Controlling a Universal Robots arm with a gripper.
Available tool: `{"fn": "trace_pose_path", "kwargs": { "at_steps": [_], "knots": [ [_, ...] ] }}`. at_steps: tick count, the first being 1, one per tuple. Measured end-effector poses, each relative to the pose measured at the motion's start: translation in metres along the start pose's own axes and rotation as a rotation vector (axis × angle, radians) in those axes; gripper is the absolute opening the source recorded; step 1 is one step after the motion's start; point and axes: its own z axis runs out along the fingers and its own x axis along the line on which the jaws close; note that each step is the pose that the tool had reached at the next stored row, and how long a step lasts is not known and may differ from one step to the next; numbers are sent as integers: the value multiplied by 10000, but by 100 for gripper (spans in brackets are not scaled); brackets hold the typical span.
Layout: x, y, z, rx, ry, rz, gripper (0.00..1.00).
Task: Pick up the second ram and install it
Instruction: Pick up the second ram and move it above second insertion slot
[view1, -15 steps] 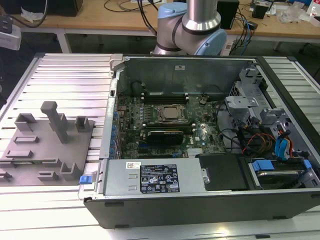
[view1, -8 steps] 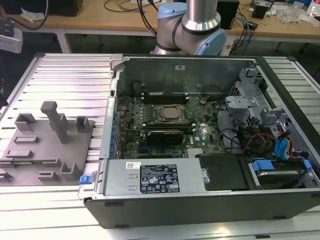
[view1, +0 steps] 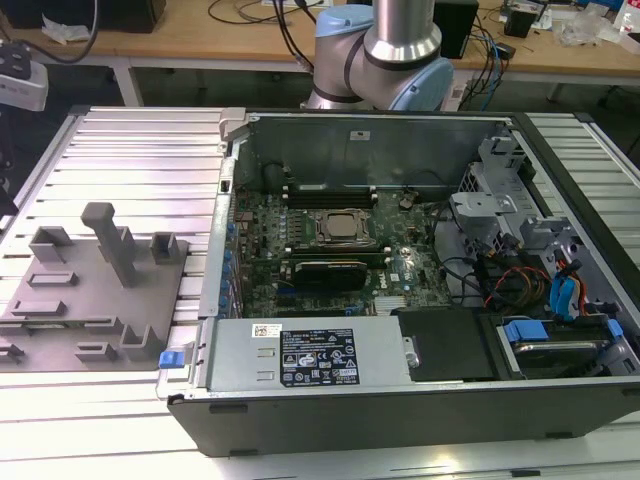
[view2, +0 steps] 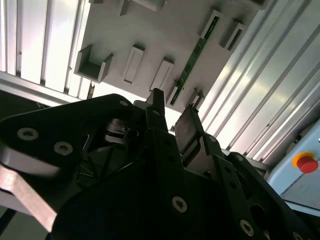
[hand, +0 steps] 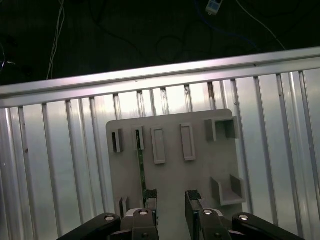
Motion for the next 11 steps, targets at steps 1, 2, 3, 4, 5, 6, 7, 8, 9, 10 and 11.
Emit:
{"fn": "trace_pose_path", "kwargs": {
  "at_steps": [1,2,3,4,5,6,7,8,9,10,11],
  "knots": [
    [0,0,4,-1,0,0,36],
    [0,0,7,0,0,0,36],
    [0,-1,14,0,0,0,36],
    [0,-1,20,1,-1,0,36],
    [0,-1,26,1,-1,0,36],
    [0,-1,30,1,-1,0,36],
    [0,-1,38,0,0,1,36],
    [0,-2,43,0,0,0,36],
    [0,-2,49,1,-1,0,36],
    [0,-2,56,0,0,0,36],
    [0,-2,62,0,0,0,36]
  ]
}}
